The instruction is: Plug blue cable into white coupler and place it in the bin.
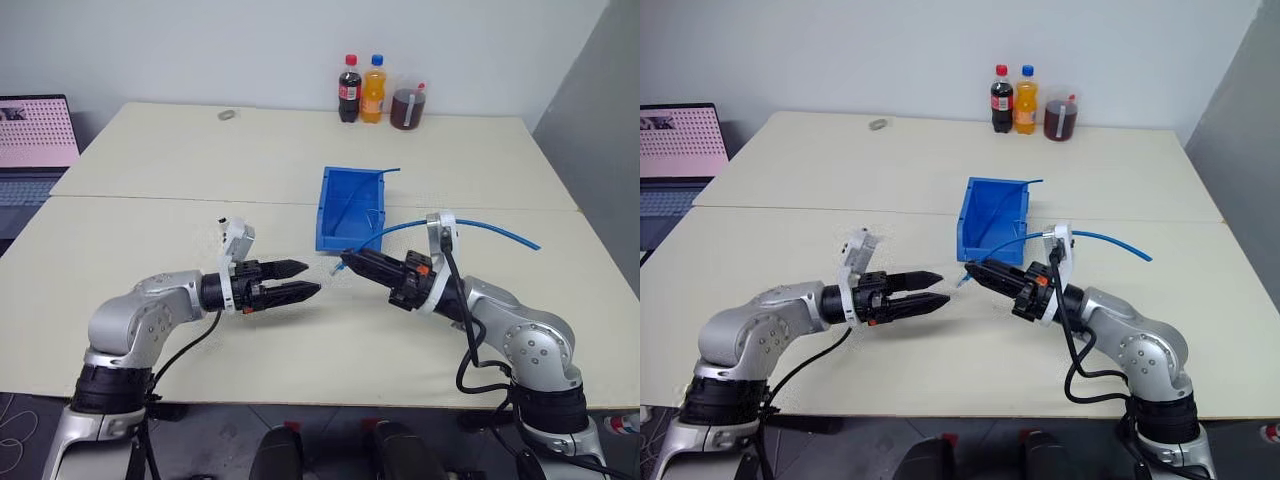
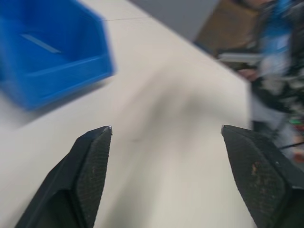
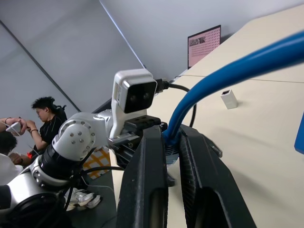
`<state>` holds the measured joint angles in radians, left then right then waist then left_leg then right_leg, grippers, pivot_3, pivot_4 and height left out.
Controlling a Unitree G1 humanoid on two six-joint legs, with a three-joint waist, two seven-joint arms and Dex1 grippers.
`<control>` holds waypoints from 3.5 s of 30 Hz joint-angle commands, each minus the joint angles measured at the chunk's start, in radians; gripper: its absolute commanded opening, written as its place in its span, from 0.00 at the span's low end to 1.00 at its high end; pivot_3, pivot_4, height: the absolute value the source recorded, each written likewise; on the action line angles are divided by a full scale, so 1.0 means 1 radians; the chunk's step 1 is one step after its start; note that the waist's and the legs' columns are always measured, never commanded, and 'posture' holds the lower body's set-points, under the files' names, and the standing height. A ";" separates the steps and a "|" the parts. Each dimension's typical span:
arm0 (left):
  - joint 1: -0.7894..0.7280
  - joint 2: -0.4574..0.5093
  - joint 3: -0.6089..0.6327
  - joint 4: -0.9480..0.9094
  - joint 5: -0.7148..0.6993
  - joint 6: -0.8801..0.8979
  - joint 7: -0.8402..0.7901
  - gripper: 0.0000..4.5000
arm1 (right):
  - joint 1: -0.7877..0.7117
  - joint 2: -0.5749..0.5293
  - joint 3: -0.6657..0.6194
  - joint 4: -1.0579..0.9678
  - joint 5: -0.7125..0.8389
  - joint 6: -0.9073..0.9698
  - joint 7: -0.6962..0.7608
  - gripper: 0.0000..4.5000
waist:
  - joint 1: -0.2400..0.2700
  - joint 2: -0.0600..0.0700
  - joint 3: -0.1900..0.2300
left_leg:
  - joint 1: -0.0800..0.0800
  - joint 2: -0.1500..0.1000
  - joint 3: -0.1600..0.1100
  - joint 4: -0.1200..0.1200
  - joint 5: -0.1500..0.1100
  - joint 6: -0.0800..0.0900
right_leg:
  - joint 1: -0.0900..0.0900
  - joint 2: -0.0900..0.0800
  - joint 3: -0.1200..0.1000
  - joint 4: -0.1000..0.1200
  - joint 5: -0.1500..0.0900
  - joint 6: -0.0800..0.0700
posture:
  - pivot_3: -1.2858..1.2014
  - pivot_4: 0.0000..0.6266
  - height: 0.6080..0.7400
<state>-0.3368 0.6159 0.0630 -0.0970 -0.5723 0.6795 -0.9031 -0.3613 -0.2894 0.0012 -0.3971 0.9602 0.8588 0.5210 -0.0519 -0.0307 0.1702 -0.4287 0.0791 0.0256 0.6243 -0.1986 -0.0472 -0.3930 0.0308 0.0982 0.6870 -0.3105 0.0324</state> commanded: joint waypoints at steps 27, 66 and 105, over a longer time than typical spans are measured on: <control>-0.270 -0.392 0.104 0.497 0.521 -0.313 1.022 1.00 | 0.002 -0.032 0.004 -0.004 -0.091 -0.060 0.020 0.02 | 0.021 -0.001 0.000 | -0.005 -0.001 0.000 0.003 0.000 0.000 | 0.000 0.000 0.000 -0.005 0.005 0.004 | 0.52 0.24 1.00; -0.455 -0.406 0.182 0.813 0.474 -0.493 1.069 0.52 | 0.002 -0.017 0.009 -0.004 -0.110 -0.056 0.017 0.01 | 0.023 -0.001 0.000 | -0.005 -0.001 0.000 0.003 0.000 0.000 | 0.000 0.000 -0.001 -0.005 0.007 0.002 | 0.52 0.24 1.00; -0.248 -0.125 -0.428 0.415 0.409 -0.617 -0.402 0.18 | 0.161 -0.267 0.079 -0.228 -0.306 -0.160 0.104 0.01 | 0.020 -0.001 0.000 | -0.003 -0.001 0.000 0.005 0.001 -0.001 | 0.002 0.001 0.000 -0.005 0.005 0.005 | 0.52 0.24 1.00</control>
<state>-0.5638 0.4962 -0.3585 0.3005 -0.1798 0.1004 -1.2835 -0.1794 -0.5552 0.0722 -0.5979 0.6756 0.7357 0.6110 -0.0324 -0.0314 0.1699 -0.4319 0.0781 0.0253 0.6291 -0.1978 -0.0485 -0.3911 0.0320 0.0978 0.6825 -0.3058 0.0376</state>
